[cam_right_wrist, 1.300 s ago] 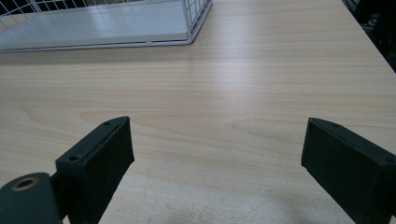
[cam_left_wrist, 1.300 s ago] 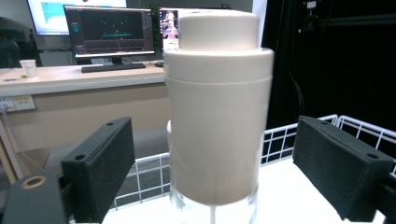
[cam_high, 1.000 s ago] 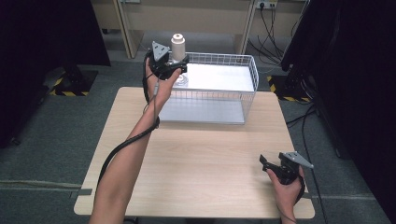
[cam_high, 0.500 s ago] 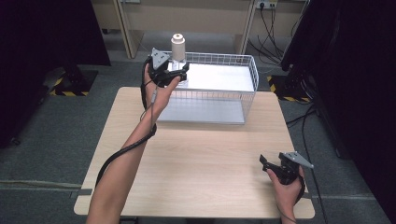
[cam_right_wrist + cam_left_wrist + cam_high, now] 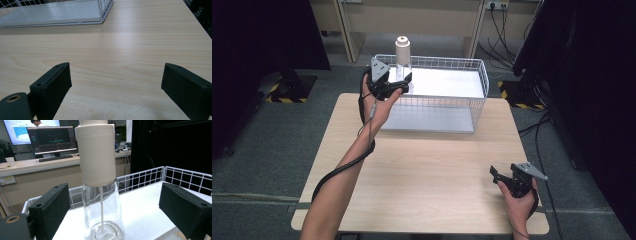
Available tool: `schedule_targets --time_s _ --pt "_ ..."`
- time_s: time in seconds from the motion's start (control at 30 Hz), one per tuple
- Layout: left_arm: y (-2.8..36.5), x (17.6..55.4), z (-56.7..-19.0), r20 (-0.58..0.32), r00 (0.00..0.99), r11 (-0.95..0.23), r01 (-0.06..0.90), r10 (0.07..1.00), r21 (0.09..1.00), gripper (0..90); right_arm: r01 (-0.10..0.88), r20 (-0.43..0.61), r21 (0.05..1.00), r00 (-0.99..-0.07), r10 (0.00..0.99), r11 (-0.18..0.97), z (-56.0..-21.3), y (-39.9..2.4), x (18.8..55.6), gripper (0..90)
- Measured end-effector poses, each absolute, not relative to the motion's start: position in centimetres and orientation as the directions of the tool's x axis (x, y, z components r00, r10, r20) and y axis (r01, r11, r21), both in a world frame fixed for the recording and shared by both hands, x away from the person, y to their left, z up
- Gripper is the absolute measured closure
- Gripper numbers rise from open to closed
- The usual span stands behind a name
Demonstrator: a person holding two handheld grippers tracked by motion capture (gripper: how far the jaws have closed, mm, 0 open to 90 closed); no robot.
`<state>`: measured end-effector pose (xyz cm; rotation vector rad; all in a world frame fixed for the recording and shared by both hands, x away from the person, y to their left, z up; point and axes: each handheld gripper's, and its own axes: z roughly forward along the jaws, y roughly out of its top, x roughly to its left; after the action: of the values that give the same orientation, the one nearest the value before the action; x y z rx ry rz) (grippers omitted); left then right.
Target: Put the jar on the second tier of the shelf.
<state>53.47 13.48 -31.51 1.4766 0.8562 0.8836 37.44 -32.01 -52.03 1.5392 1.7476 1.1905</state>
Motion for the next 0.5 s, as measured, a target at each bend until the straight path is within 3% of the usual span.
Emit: schedule_targets --time_s 0.5 --pt "13.8 51.6 -33.3 0.061 0.472 -0.08 0.021 0.88 0.997 9.1 0.504 0.158 0.863 -0.219 0.963 -0.027 -52.0 -32.0 37.4 9.4"
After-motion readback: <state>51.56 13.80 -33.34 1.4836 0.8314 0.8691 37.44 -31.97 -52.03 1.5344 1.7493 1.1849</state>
